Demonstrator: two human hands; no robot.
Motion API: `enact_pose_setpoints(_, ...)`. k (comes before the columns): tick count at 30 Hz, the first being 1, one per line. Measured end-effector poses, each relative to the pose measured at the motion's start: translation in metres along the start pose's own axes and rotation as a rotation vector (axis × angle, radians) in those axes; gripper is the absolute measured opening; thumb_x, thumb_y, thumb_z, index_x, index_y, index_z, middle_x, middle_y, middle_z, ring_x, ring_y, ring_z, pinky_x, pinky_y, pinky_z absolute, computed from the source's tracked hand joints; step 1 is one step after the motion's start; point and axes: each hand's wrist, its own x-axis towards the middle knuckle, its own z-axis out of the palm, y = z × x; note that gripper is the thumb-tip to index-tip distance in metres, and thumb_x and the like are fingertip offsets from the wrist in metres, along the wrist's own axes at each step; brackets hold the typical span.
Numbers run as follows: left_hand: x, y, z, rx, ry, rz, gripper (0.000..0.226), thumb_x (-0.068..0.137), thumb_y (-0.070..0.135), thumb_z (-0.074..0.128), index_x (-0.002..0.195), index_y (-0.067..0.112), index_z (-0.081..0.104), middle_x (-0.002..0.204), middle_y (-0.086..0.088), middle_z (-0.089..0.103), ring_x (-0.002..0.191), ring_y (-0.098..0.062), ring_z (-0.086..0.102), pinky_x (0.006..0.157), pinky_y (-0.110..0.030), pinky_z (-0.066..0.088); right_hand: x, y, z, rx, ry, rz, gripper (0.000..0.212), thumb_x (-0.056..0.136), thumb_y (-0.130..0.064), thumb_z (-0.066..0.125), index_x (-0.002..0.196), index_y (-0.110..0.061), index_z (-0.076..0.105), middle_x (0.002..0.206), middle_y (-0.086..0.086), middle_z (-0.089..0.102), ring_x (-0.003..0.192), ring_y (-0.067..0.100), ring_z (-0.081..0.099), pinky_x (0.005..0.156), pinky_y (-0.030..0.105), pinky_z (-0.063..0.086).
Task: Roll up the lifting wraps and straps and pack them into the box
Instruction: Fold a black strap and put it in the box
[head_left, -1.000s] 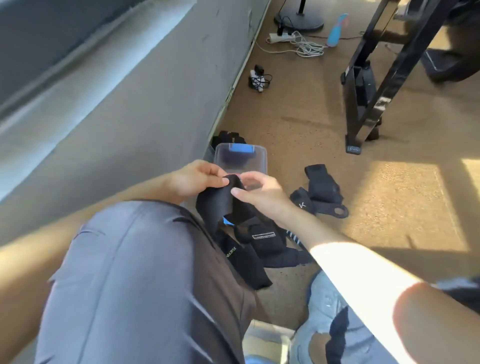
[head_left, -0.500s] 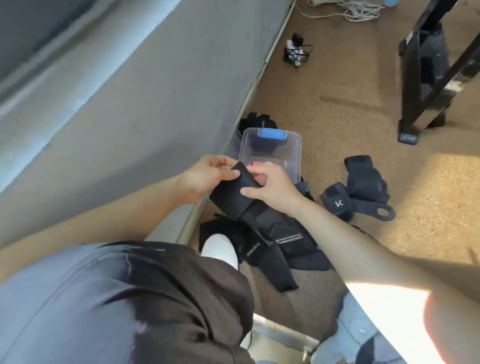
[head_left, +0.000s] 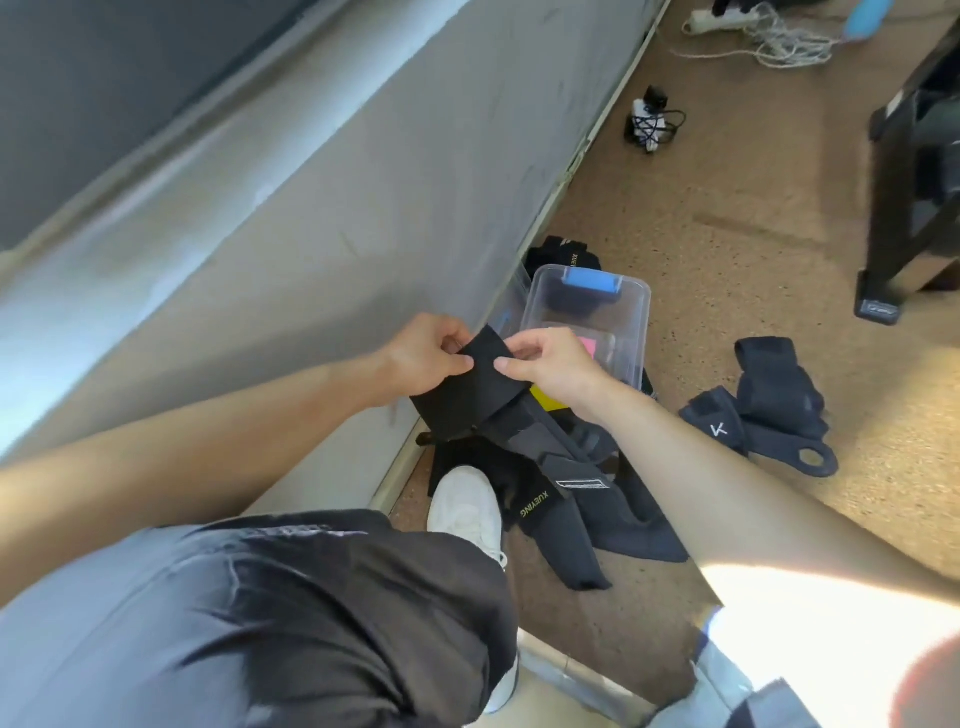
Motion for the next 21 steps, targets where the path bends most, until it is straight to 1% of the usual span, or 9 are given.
enact_pose_setpoints(3, -0.005, 0.016, -0.010, 0.034, -0.021, 0.026, 0.011, 0.099, 0.018, 0.067, 0.110, 0.016, 0.066, 0.098, 0.001, 0.065, 0.094, -0.018, 0.062, 0.073, -0.024, 0.045, -0.010, -0.012, -0.008, -0.029, 0.042, -0.048, 0.035, 0.091, -0.021, 0.076, 0.125, -0.017, 0.068, 0.096, -0.005, 0.073, 0.097, 0.011, 0.068, 0.095, 0.035, 0.053)
enact_pose_setpoints(6, -0.014, 0.033, -0.023, 0.098, -0.021, 0.033, 0.017, 0.097, 0.019, 0.070, 0.112, 0.012, 0.068, 0.100, -0.003, 0.066, 0.094, -0.019, 0.061, 0.073, -0.024, 0.046, -0.023, -0.033, -0.014, -0.016, 0.016, -0.101, 0.042, 0.088, -0.024, 0.079, 0.128, -0.021, 0.066, 0.095, -0.005, 0.073, 0.092, 0.009, 0.069, 0.081, 0.030, 0.054)
enact_pose_setpoints(7, -0.015, 0.038, -0.027, 0.108, -0.007, 0.021, 0.018, 0.096, 0.019, 0.071, 0.112, 0.012, 0.069, 0.099, -0.003, 0.065, 0.093, -0.019, 0.060, 0.075, -0.025, 0.045, -0.028, -0.040, -0.015, -0.019, -0.019, -0.102, 0.047, 0.088, -0.027, 0.080, 0.132, -0.023, 0.064, 0.101, -0.004, 0.073, 0.095, 0.010, 0.069, 0.080, 0.029, 0.054)
enact_pose_setpoints(10, -0.017, 0.051, -0.035, 0.050, 0.049, -0.034, 0.011, 0.094, 0.021, 0.074, 0.102, 0.014, 0.069, 0.097, -0.004, 0.066, 0.091, -0.020, 0.060, 0.080, -0.030, 0.047, -0.040, -0.056, -0.018, -0.071, -0.144, -0.063, 0.077, 0.083, -0.036, 0.083, 0.150, -0.030, 0.045, 0.123, -0.003, 0.065, 0.111, 0.013, 0.064, 0.097, 0.035, 0.053)
enact_pose_setpoints(12, -0.018, 0.054, -0.033, -0.062, 0.076, -0.068, 0.008, 0.094, 0.019, 0.074, 0.097, 0.013, 0.069, 0.098, -0.009, 0.069, 0.092, -0.024, 0.064, 0.085, -0.037, 0.055, -0.047, -0.061, -0.017, -0.032, -0.220, -0.062, 0.087, 0.082, -0.030, 0.085, 0.155, -0.032, 0.037, 0.120, -0.006, 0.063, 0.107, 0.008, 0.065, 0.091, 0.026, 0.054)
enact_pose_setpoints(14, -0.021, 0.052, -0.027, -0.241, 0.060, -0.068, 0.007, 0.095, 0.014, 0.072, 0.091, 0.012, 0.067, 0.094, -0.010, 0.070, 0.092, -0.026, 0.067, 0.085, -0.038, 0.058, -0.049, -0.060, -0.014, 0.054, -0.251, -0.093, 0.078, 0.084, -0.011, 0.083, 0.151, -0.025, 0.045, 0.120, -0.005, 0.070, 0.105, 0.005, 0.070, 0.086, 0.021, 0.058)
enact_pose_setpoints(16, -0.025, 0.048, -0.023, -0.378, 0.023, -0.034, 0.015, 0.095, 0.013, 0.072, 0.083, 0.012, 0.063, 0.086, -0.008, 0.067, 0.089, -0.025, 0.067, 0.083, -0.038, 0.060, -0.047, -0.057, -0.010, 0.077, -0.222, -0.090, 0.066, 0.085, 0.001, 0.078, 0.144, -0.017, 0.054, 0.121, 0.001, 0.073, 0.109, 0.011, 0.071, 0.096, 0.031, 0.058)
enact_pose_setpoints(18, -0.023, 0.047, -0.026, -0.365, 0.015, 0.031, 0.016, 0.092, 0.015, 0.076, 0.085, 0.011, 0.062, 0.086, -0.009, 0.066, 0.085, -0.023, 0.068, 0.083, -0.038, 0.062, -0.044, -0.057, -0.012, 0.051, -0.224, -0.063, 0.055, 0.087, 0.002, 0.074, 0.138, -0.014, 0.060, 0.119, 0.007, 0.075, 0.110, 0.022, 0.072, 0.098, 0.043, 0.057)
enact_pose_setpoints(21, -0.016, 0.049, -0.033, -0.357, -0.033, 0.061, 0.024, 0.087, 0.019, 0.081, 0.099, 0.014, 0.060, 0.094, -0.010, 0.066, 0.079, -0.018, 0.067, 0.074, -0.029, 0.061, -0.035, -0.057, -0.027, 0.015, -0.246, -0.021, 0.033, 0.092, -0.002, 0.071, 0.123, -0.012, 0.066, 0.114, 0.015, 0.075, 0.106, 0.031, 0.073, 0.092, 0.050, 0.059)
